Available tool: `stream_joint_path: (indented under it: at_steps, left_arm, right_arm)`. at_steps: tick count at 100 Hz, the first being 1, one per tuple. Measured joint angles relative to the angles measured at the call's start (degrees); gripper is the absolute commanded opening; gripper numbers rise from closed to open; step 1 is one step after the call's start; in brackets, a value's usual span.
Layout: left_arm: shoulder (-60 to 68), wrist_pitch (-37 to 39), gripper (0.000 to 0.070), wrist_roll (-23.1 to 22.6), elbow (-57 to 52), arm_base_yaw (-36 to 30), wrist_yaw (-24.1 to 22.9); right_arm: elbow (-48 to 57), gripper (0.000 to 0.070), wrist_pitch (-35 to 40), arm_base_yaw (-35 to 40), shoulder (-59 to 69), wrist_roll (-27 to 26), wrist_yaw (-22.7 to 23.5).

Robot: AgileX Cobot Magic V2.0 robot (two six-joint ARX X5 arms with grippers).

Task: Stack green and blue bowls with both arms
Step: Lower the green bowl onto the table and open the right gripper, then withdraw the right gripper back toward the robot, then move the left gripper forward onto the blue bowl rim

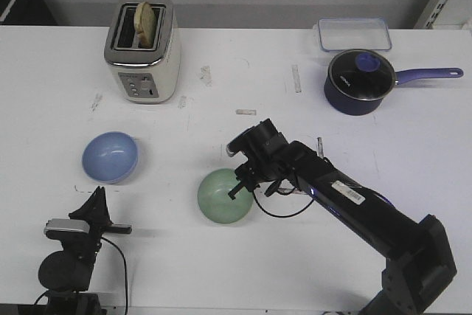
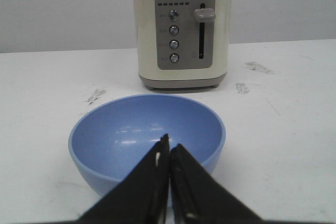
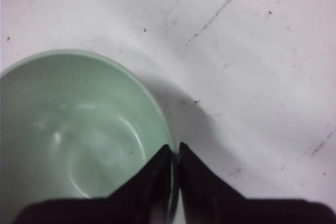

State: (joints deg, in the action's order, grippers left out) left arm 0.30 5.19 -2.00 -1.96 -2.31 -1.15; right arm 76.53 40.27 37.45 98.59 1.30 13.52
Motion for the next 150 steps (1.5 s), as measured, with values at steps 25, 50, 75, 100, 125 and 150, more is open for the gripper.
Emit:
stream_joint_path:
  at_steps: [25, 50, 75, 100, 125, 150]
  left_arm:
    - [0.0, -0.02, 0.0002, -0.02, 0.0, 0.0, 0.0]
    - [0.0, 0.17, 0.0002, -0.02, 0.0, 0.0, 0.0]
    - [0.0, 0.2, 0.0002, -0.02, 0.0, 0.0, 0.0]
    - [0.0, 0.81, 0.0001, -0.02, 0.0, -0.02, 0.0]
    - [0.0, 7.32, 0.0001, 0.0, -0.2, 0.0, -0.02]
    - [4.92, 1.99, 0.0001, 1.68, -13.97, 0.0, -3.34]
  right_arm:
    - [0.79, 0.0472, 0.72, -0.26, -0.87, 0.0, 0.24]
    - [6.58, 0.0028, -1.38, -4.15, -11.82, 0.0, 0.31]
    - [5.68, 0.0, 2.38, -14.78, -23.34, 0.44, -2.95]
    - [-10.78, 0.0, -2.47, -29.31, -37.55, 1.49, -4.57]
    - [-32.76, 0.0, -14.82, -37.9, -50.64, 1.53, -4.7]
    - [-39.01, 0.0, -17.22, -38.14, -51.47, 1.7, -4.7]
